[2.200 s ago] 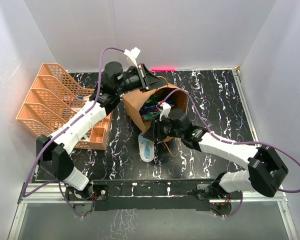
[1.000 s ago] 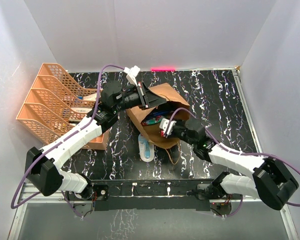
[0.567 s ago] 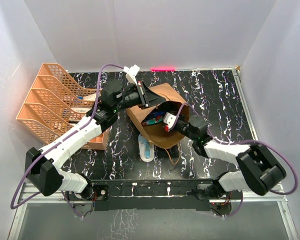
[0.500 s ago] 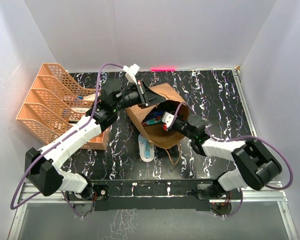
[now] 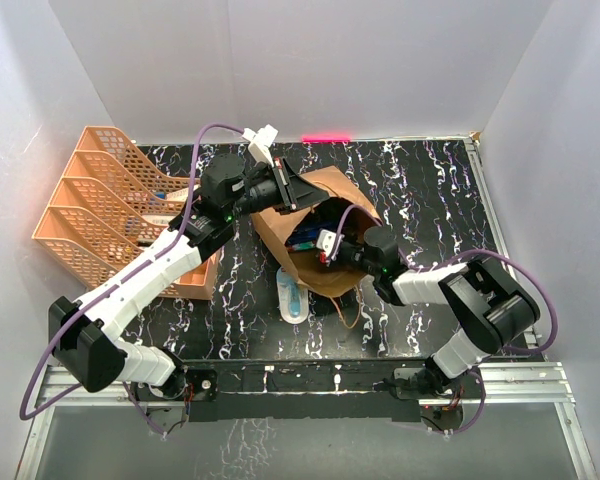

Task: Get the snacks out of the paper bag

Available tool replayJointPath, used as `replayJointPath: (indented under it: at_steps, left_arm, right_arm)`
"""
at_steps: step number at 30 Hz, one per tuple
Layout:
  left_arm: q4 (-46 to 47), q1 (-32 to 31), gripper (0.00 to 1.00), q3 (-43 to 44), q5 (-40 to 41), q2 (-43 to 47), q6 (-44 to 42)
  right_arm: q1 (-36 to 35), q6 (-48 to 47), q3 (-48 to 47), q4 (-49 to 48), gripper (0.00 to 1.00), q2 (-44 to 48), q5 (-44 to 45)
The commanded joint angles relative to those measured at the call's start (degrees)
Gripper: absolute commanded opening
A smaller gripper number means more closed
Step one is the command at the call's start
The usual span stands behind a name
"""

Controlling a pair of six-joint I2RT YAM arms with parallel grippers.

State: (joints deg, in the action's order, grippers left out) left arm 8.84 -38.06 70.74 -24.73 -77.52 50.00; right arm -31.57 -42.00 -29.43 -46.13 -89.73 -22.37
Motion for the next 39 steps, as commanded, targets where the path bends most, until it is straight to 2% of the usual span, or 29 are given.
replayJointPath:
  at_steps: [1,5,10,19,26,34,39]
  left_arm:
    - [-1.38,-0.08,0.0,3.17,1.34,1.87,-1.98]
    - [-1.97,-0.11,0.0,3.18,1.3,2.03,-2.27]
    - [-1.68,-0.08,0.0,2.56,1.52,2.53,-2.26]
    - [-2.28,-0.08,0.0,3.12,1.71,2.65,-2.75]
    - [-2.34,-0.08,0.0,2.91,1.55,2.59,-2.89]
    - [-2.57,-0.08,0.0,3.57,1.13,1.85,-2.8]
    - [-3.59,-0.08,0.0,4.3,1.41,1.67,-3.23]
  right_arm:
    - [0.11,0.45,0.76,1.36,0.26,1.66,-4.89]
    - [0.09,-1.08,-0.63,6.66,0.27,6.95,-5.61]
    - [0.26,-4.45,-3.2,8.12,0.37,11.38,-5.16]
    - [1.34,-7.9,-9.13,6.23,0.4,2.15,-6.16]
    - [1.34,-9.81,-11.95,9.44,0.41,-0.8,-9.17]
    - [1.16,-13.97,-14.03,12.11,0.39,-4.29,-7.03]
    - [-0.13,-17.06,-15.08,11.04,0.4,-6.62,-2.35]
